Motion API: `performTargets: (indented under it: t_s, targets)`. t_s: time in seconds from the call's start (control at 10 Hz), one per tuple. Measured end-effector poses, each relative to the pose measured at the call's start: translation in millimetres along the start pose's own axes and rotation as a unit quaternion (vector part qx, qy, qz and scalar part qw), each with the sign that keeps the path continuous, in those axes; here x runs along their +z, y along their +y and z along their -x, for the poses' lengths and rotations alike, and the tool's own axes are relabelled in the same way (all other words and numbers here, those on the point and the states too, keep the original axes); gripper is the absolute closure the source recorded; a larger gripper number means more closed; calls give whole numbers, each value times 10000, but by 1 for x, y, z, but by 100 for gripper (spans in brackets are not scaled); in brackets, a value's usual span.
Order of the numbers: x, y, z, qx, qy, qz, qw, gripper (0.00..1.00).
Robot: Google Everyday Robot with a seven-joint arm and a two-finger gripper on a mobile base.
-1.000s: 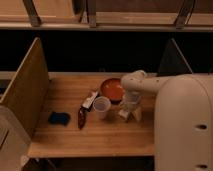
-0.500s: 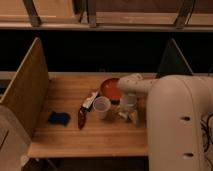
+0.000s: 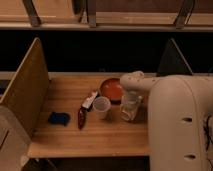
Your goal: Place the bottle in the ceramic bowl
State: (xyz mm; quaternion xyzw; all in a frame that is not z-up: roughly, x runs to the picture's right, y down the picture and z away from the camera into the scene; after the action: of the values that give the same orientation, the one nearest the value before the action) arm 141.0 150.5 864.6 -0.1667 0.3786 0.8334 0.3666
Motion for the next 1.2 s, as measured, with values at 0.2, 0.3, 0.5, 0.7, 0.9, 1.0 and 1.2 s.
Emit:
performTargets:
  t_s: [0.2, 0.3, 0.5, 0.7, 0.9, 1.0, 1.2]
  targets:
    - [-45, 7, -1, -117, -440, 61, 9989, 100]
    - [-71, 16, -7, -265, -676, 84, 9973, 100]
    - [-112, 48, -25, -761, -1099, 75, 9910, 100]
    - [-124, 83, -42, -1357, -1266, 23, 9826, 100]
    - [-120, 105, -35, -1677, -1288, 28, 9774, 100]
    - [-118, 109, -26, -1711, -1268, 64, 9770, 100]
    - [-111, 104, -3, -1566, -1202, 193, 9801, 100]
